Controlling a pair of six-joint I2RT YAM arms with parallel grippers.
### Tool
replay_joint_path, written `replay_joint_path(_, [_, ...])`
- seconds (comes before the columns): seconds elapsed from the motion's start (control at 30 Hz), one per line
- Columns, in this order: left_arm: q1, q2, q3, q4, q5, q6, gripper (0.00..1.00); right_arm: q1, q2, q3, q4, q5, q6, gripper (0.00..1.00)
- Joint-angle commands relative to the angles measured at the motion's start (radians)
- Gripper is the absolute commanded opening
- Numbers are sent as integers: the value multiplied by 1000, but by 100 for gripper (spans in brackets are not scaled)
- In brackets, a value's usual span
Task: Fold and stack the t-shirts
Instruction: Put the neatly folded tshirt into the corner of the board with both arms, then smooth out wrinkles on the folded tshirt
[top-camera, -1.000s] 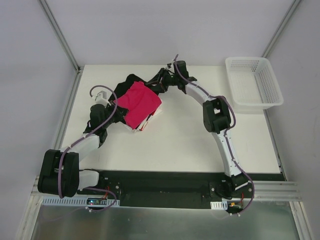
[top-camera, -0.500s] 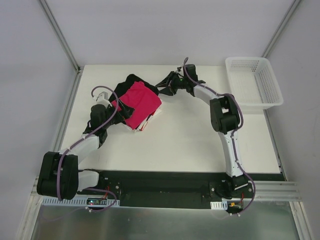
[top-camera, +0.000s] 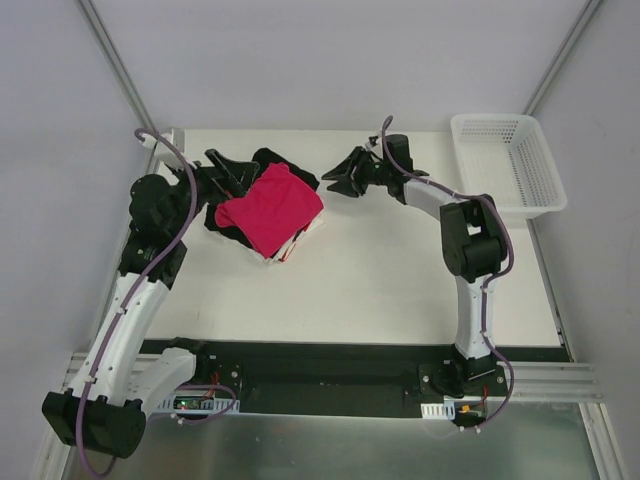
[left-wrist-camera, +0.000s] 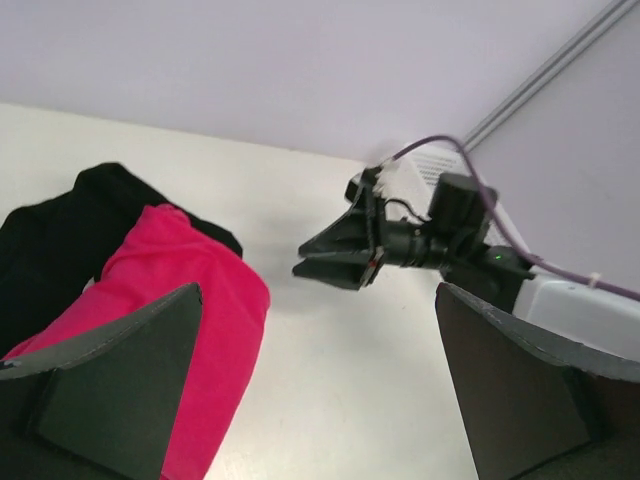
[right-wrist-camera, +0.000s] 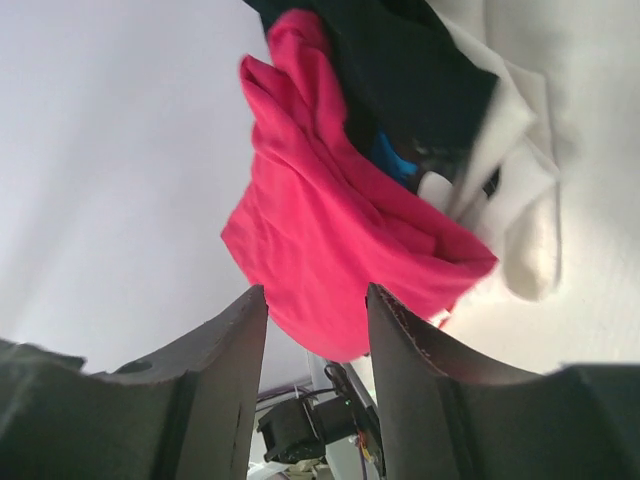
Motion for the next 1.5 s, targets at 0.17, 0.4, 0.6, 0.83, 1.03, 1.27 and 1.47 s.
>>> replay_joint_path(0.17, [-5, 68, 156, -115, -20, 98, 99, -7, -99, -205, 125, -10, -31, 46])
replay_joint_path(0.4, [1, 324, 210, 9, -143, 218, 99, 9, -96, -257, 130, -23, -44, 51])
replay_joint_path(0.6, [49, 502, 322, 59, -137, 261, 99, 36, -71, -286, 153, -26, -42, 51])
replay_joint_path(0.83, [79, 654, 429, 87, -44, 249, 99, 47, -48, -276, 160, -36, -37, 51])
replay_joint_path(1.03, [110, 800, 572, -12, 215, 272, 99, 33, -45, -285, 188, -46, -18, 51])
replay_joint_path(1.27, [150, 882, 667, -215, 543, 368, 99, 1, -60, -302, 205, -53, -22, 50])
replay_joint_path(1.47, [161, 970, 802, -592, 703, 564, 99, -7, -73, -325, 229, -56, -10, 49])
